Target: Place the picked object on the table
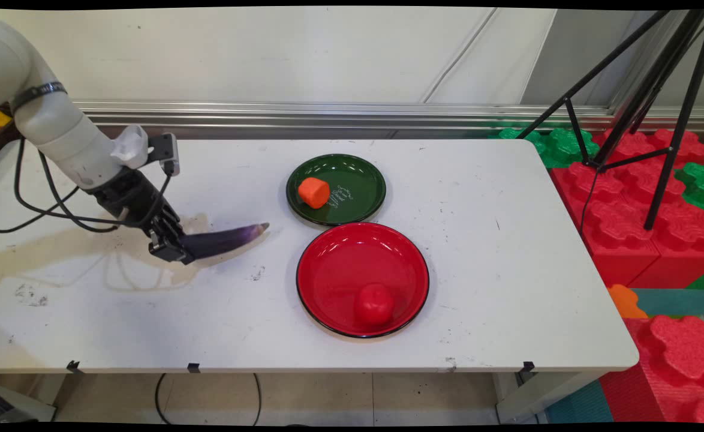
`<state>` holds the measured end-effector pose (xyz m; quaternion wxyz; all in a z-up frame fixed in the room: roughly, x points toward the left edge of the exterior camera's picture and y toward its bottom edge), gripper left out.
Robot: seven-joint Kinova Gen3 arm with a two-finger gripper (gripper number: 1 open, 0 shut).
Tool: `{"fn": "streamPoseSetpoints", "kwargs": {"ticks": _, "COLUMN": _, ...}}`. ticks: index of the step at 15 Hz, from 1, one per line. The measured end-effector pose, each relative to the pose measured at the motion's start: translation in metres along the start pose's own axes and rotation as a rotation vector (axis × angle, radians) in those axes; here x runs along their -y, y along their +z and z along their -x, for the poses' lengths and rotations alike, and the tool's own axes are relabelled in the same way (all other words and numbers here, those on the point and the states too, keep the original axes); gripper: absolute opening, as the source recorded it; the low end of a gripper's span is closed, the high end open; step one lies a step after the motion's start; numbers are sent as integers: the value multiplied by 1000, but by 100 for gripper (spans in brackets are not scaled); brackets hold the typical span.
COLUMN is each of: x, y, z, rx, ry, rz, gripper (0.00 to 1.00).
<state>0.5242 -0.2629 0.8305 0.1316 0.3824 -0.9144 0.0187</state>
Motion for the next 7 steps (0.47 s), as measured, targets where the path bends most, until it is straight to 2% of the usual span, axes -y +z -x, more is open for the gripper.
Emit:
{"fn": "streamPoseSetpoints", "kwargs": {"ticks": 1, "x": 0, "y": 3, "z": 1, "rx": 2, "ry": -8, "rz": -1, "gripper": 0}}
{"fn": "streamPoseSetpoints", "kwargs": {"ticks": 2, "x": 0, "y": 5, "z": 1, "rx": 4, "ry": -15, "rz": -1, "gripper": 100}}
{"fn": "streamPoseSetpoints", "kwargs": {"ticks": 7, "x": 2, "y": 16, "z": 3, "rx": 5, "ry": -51, "rz": -5, "gripper": 100}}
